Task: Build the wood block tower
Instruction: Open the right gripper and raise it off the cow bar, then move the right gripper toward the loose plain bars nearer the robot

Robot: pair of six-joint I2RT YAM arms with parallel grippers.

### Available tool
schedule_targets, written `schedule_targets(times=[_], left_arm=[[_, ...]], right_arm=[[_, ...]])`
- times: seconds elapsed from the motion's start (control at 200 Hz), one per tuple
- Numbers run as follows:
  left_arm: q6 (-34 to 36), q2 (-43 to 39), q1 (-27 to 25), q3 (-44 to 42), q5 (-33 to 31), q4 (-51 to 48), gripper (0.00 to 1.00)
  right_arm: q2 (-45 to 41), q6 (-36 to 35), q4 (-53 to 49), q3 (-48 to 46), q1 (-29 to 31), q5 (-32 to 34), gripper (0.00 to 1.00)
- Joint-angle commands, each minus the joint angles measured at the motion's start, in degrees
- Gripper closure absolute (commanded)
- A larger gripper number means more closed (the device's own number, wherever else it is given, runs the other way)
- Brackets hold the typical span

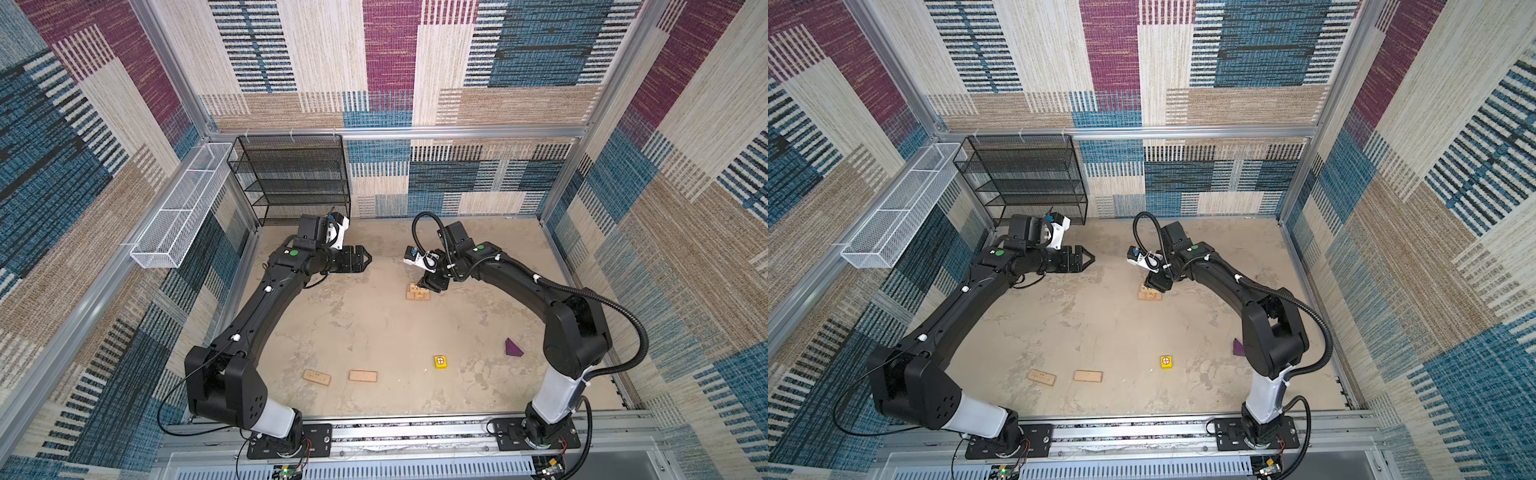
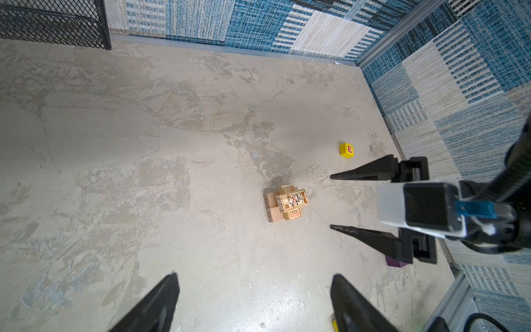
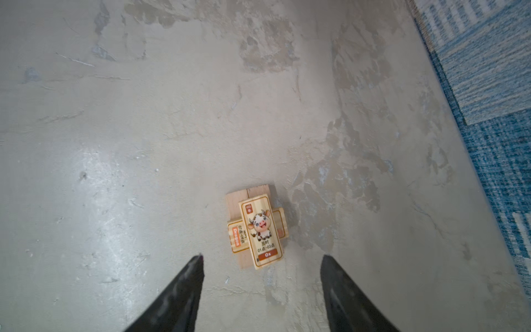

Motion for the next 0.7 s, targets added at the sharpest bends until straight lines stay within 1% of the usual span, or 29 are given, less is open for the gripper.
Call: schedule_targets(times=[0.0,0.13,0.27,0.346,0.546,0.696], left_arm=[[-0.2,-0.3,0.0,-0.2,0.1,0.7,0.13],[-0.1,-0.9,0.0,-0.2,0.0,0.7,0.14],[0.7,-1.6,0.0,-0.4,-1.5,0.7,0.14],[0.8,-2.2,0.0,-0.6,-2.1,0.7,0.14],[1.3,-2.3,0.0,-0.7,-3.3,0.7,0.14],[1.4,-1.5,0.0,-0.9,-3.9,0.7,0.14]], right_arm=[[-1.7,2.9,4.1,-2.2,2.3,1.6,0.33],[-4.4,6.4,8.2,-6.5,5.4,2.9,0.33],[-8.3,11.6,13.6,-10.4,6.8,3.1,0.33],[-10.7,14.7,16.4,-12.6,7.5,4.3,0.33],[-17.6,22.5,20.5,-18.2,8.1,5.4,0.32],[-22.0,25.5,22.0,-23.0,8.4,4.6,0.31]])
